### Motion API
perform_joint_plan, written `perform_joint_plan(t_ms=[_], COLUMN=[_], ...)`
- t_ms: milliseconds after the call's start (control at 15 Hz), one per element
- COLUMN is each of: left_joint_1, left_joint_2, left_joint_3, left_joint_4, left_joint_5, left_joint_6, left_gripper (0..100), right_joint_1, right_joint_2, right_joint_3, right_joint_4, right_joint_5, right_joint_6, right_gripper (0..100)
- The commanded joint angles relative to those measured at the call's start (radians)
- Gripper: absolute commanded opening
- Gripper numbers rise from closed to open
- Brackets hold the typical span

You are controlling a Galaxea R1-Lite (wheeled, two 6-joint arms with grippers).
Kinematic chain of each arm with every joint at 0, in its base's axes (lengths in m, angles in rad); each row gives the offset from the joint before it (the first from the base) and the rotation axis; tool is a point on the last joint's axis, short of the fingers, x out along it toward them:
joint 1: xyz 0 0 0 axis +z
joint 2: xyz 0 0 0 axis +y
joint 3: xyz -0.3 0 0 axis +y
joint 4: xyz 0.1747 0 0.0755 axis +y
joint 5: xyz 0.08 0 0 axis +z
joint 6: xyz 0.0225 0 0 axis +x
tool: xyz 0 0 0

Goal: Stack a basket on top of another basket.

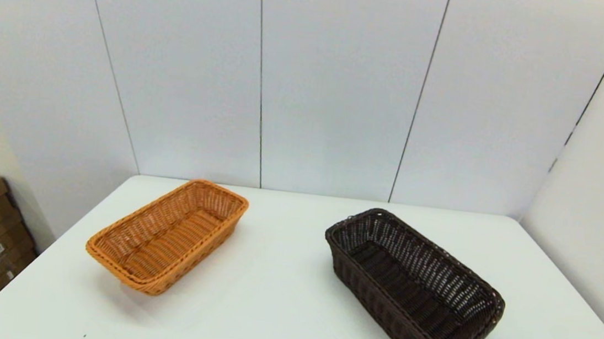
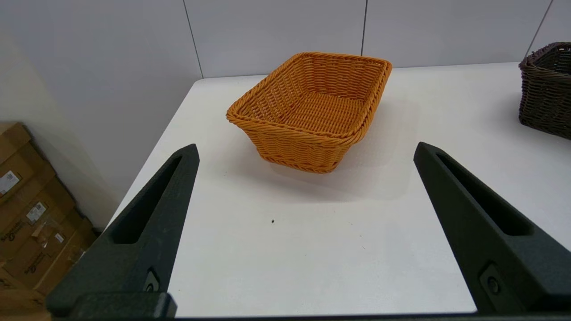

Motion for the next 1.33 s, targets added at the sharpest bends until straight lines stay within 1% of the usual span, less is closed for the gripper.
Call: perform_joint_plan(t_ms=[67, 600, 933, 1333], left_joint_1=[0.0, 0.0, 0.0, 0.0], left_joint_2=[-0.002, -0.002, -0.002, -0.002], left_joint_3=[0.002, 0.002, 0.002, 0.002], left_joint_4=[0.0, 0.0, 0.002, 0.0], left_joint_5=[0.0, -0.002, -0.003, -0.003], left_joint_6=[0.0, 0.008, 0.046, 0.046], left_gripper=[100, 100, 100, 100], right_joint_1=[0.0, 0.0, 0.0, 0.0], right_joint_2=[0.002, 0.0, 0.0, 0.0], right_joint_3=[0.0, 0.0, 0.0, 0.0], right_joint_4=[0.0, 0.0, 0.0, 0.0], right_joint_5=[0.0, 0.0, 0.0, 0.0], right_joint_6=[0.0, 0.0, 0.0, 0.0], right_gripper=[100, 100, 100, 100])
